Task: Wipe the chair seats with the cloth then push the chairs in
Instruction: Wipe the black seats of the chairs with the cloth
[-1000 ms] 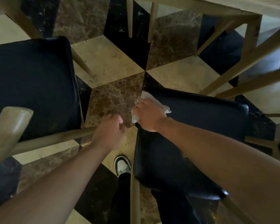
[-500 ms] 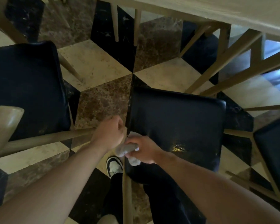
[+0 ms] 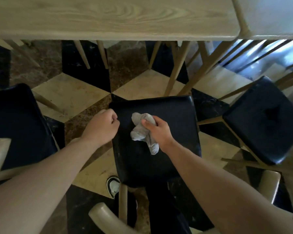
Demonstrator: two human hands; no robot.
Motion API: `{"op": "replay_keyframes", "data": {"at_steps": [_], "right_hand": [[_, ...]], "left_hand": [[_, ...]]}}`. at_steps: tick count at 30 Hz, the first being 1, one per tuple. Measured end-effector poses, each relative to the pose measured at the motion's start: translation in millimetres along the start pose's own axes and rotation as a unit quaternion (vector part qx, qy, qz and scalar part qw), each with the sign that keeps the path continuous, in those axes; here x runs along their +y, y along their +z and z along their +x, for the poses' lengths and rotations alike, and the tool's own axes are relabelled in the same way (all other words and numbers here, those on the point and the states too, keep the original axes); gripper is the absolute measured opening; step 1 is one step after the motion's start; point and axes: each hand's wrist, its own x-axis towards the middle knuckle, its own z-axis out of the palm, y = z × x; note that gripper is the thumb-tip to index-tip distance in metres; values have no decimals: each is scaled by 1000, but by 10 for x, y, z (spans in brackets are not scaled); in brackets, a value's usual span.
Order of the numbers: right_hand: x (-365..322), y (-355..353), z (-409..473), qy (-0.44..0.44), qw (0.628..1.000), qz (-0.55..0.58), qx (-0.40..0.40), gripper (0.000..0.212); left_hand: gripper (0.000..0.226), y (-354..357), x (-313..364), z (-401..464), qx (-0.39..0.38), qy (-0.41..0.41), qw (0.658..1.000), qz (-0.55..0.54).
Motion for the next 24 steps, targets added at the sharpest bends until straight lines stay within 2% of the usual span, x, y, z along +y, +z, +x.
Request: {"op": "replay_keyframes", "data": {"at_steps": [5,14,19,24], "right_hand": [[-157,-322,-233,-33,997,45,54,22],[-347,-1173,-902,-45,974,129,182,19],[-600,-2024,-1249,-54,940,225,249,29],[-613,-2982,-1819,-124,927,202,292,28]], "left_hand": [[22,53,364,-122,-19,56,998,35],[16,385,1133,-329,-41,138,987,70],[12,825,1994,-562,-41,184,980,64],[8,1369,2996,-1008,-47,240,969,36]]}}
